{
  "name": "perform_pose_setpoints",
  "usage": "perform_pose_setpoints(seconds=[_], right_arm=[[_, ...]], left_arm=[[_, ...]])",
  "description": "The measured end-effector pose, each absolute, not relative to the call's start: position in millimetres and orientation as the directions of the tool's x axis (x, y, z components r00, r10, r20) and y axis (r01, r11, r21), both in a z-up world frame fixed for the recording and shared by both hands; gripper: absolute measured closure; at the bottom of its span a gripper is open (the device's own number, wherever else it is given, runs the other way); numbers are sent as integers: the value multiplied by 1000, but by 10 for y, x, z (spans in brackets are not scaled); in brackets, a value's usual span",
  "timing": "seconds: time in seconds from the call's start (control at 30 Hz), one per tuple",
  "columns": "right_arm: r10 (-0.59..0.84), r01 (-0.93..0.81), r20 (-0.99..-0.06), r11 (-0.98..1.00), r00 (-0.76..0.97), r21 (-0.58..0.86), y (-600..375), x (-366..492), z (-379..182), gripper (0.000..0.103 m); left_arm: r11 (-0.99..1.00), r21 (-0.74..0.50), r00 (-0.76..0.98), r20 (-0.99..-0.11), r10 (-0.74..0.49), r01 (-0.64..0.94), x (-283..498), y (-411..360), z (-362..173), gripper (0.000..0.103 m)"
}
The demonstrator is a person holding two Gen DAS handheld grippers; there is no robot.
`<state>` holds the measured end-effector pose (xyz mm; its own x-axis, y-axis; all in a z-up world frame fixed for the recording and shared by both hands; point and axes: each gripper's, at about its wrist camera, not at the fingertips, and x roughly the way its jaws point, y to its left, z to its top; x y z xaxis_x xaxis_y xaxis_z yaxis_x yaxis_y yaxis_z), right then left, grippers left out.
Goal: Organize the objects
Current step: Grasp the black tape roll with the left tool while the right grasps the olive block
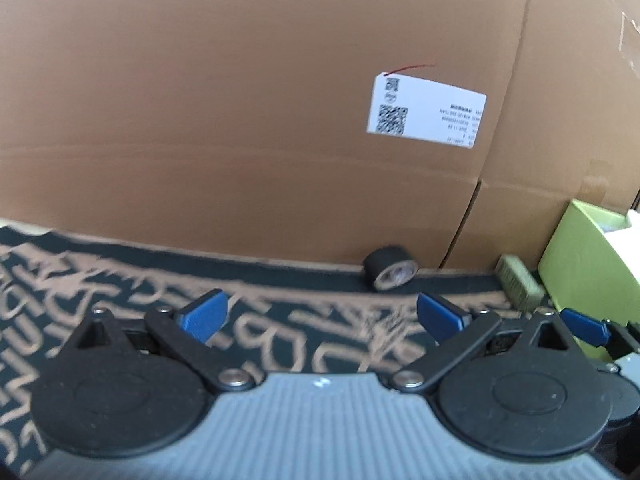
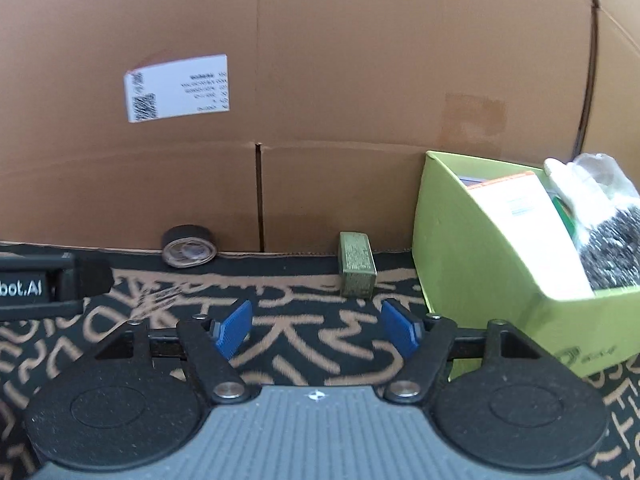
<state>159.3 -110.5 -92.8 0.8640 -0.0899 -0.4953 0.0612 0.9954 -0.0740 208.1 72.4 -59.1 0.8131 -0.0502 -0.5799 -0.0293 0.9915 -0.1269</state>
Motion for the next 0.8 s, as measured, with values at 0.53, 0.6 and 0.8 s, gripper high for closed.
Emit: perform_pose_setpoints(seconds=[0.53, 0.6, 0.8], right_arm=[[-59, 89, -563, 996, 824, 26, -1373, 2051, -983, 76], [-29, 59, -558, 998, 829, 36, -1379, 1983, -976, 77], [101, -65, -537, 994, 837, 86, -1397, 1564, -950, 77]], left_arm=[[987, -97, 766, -622, -161, 129, 2739, 343, -836, 61], [982, -86, 762, -621, -185, 168, 2670, 322, -833, 62], [976, -71, 761, -616, -204, 204, 2292, 332, -753, 63]])
